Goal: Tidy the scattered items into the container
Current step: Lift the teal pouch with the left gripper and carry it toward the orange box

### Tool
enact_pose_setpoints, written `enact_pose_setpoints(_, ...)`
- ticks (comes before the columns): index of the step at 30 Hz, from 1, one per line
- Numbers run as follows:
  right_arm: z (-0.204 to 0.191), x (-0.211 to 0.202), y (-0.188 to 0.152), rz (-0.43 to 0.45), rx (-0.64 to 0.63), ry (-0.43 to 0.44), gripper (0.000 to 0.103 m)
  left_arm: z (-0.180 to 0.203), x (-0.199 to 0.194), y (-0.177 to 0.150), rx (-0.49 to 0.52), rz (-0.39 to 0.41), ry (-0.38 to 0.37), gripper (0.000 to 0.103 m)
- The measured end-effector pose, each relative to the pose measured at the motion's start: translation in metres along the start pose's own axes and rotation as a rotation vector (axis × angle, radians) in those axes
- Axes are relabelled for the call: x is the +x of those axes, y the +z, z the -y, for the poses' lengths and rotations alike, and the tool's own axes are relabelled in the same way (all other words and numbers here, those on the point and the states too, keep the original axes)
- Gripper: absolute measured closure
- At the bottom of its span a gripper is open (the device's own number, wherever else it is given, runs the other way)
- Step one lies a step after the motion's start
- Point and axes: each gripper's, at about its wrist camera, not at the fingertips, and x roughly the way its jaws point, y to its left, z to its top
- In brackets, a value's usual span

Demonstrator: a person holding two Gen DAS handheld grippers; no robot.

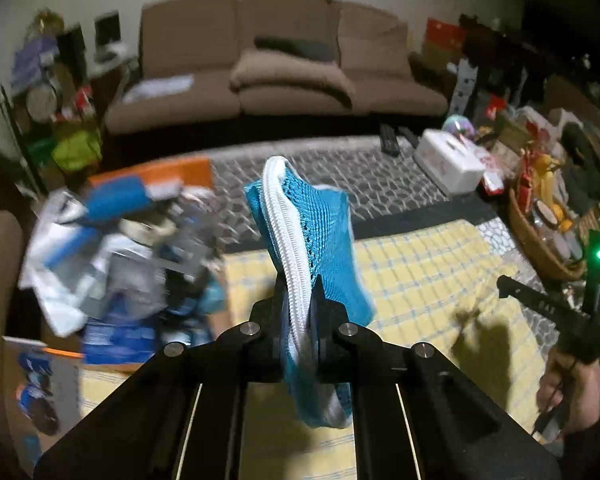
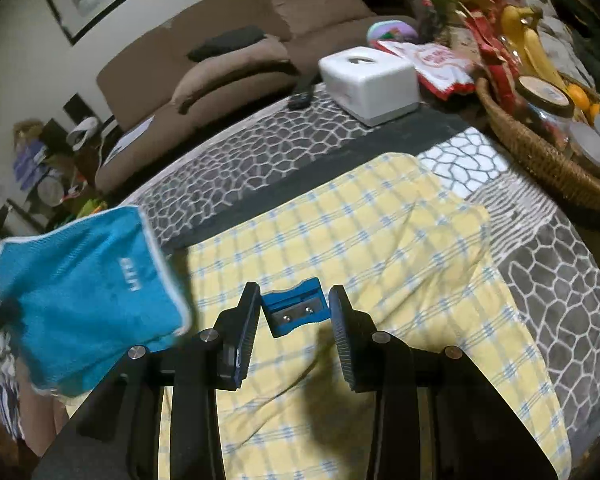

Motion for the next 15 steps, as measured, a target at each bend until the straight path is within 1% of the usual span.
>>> enact_pose_setpoints(1,-0.006,-0.003,-0.001,0.012,-0.011,0.01,0.067,-0.004,-0.005,-0.001,0.001,0.015,0.016,0.096)
enact_pose_setpoints(4,-0.019,-0.009,-0.003,0.025,-0.044,0.008,0.067,-0.019,-0.013,-0.008,-0.033,0.049,0.02,0.096)
enact_pose_setpoints(10,-0.054,-0.019,0.001,0.047,-0.119,0.036,0.067,-0.045,-0.01,-0.011,-0.095,0.071,-0.013,0.096)
enact_pose_setpoints(15,-0.09,-0.022,0.009,0.065,-0.18,0.074,0.067,-0.055,-0.017,0.001,-0.122,0.111,-0.04,0.096)
